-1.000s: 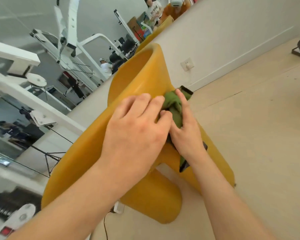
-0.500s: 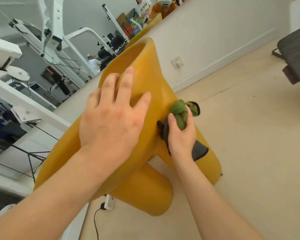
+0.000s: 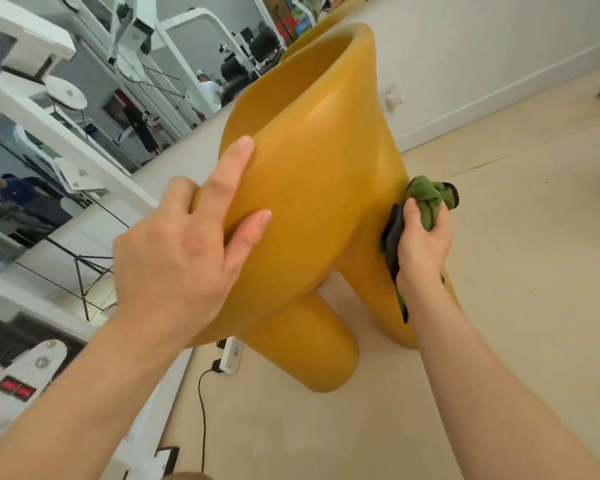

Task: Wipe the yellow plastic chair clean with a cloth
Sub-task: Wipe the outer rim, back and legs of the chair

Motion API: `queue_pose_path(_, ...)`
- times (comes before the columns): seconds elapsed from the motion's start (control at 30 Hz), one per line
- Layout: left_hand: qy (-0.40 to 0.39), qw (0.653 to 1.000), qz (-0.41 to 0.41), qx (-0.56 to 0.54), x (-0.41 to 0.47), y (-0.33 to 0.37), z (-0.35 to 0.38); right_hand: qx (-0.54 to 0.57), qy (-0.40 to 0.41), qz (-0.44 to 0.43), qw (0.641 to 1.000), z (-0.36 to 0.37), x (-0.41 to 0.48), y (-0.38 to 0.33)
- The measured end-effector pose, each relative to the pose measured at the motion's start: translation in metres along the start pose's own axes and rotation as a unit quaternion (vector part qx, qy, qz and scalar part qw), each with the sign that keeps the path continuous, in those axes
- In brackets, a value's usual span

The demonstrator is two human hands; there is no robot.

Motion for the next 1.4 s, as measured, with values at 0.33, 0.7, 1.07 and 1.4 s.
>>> queue_pose_path(0.33, -0.018, 0.996, 0.069, -0.057, 0.092, 0.17, 0.012, 0.135, 0.049, -0.106, 0.984, 0.013, -0.113, -0.079)
queue_pose_path(0.7, -0.126, 0.901, 0.029, -0.415, 0.009, 0.076, 0.048, 0.038, -0.026, 0.137, 0.989, -0.004, -0.047, 0.011)
queue_pose_path(1.07, -0.149, 0.873, 0.062, -0.46, 0.026, 0.111, 0.055, 0.192, 0.114, 0.042, 0.974, -0.003, -0.073, -0.056)
queue_pose_path(1.4, -0.182, 0.855, 0.125, -0.47, 0.027, 0.145, 0.058, 0.015, 0.033, 0.065, 0.997, -0.02, -0.081, 0.015)
Point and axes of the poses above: each hand's wrist, its own x-axis towards the middle knuckle, its own z-axis out of the palm, y = z × x, the point moved 2 cm from there along x, towards the middle knuckle, and after that the axes turned 15 degrees about -z, right-handed, at the moved point
